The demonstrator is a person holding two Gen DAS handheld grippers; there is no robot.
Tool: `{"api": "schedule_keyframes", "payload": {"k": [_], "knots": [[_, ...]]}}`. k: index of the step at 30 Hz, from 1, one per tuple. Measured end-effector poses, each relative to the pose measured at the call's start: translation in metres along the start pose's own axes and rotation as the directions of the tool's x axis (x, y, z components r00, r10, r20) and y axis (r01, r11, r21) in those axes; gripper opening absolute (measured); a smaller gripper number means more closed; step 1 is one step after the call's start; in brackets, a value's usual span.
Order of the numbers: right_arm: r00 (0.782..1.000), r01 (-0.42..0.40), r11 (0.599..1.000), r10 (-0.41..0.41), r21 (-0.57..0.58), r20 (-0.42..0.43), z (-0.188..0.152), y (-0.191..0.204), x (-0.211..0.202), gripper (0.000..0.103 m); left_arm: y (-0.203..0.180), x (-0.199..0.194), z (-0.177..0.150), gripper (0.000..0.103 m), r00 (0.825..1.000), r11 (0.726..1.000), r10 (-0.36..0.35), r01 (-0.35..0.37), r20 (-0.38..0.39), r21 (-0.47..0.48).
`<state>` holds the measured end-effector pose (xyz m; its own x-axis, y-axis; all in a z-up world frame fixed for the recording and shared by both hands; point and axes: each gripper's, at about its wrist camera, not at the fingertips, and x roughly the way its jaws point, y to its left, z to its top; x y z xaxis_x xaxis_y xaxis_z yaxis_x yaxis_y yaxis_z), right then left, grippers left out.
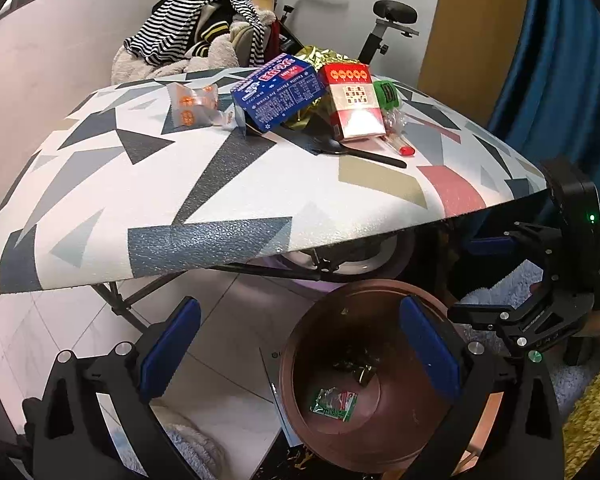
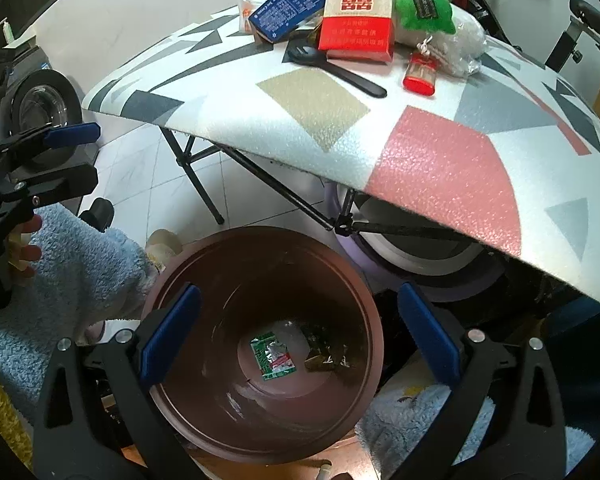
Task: Collect trash
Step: 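Reach the right gripper to the gold foil packet and grasp it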
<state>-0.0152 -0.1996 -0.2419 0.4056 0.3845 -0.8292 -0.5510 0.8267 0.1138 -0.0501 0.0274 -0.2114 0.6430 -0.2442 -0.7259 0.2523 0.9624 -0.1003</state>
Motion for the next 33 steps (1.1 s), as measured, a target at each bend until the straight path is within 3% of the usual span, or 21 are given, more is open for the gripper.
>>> {"api": "schedule_keyframes", "payload": {"k": [10,16,23,28,33], "knots": [[0.997,0.039,0.999,-0.041,0.033,0.064,0.004,-0.006,-0.013,0.097,0.002,-0.003,0.003,0.097,1.000,1.000,0.000,0.000,0.012,-0.008],[0.988,0.061,0.998,-0.064,0.030,0.140,0.015,-0.014,-0.029,0.097,0.015,-0.013,0.017,0.097,0.996,0.997,0.036,-0.031,0.076,-0.071],[0.980,0.108,0.994,-0.105,-0.003,0.168,0.036,-0.030,-0.046,0.097,0.036,-0.028,0.045,0.097,0.991,0.993,0.063,-0.050,0.122,-0.103],[0.984,0.104,0.995,-0.102,-0.006,0.148,0.057,-0.043,-0.054,0.097,0.049,-0.033,0.068,0.097,0.990,0.992,0.063,-0.049,0.125,-0.116],[0.971,0.158,0.987,-0.155,-0.001,0.180,0.083,-0.053,-0.062,0.097,0.056,-0.034,0.091,0.097,0.991,0.992,0.070,-0.056,0.117,-0.116]]}}
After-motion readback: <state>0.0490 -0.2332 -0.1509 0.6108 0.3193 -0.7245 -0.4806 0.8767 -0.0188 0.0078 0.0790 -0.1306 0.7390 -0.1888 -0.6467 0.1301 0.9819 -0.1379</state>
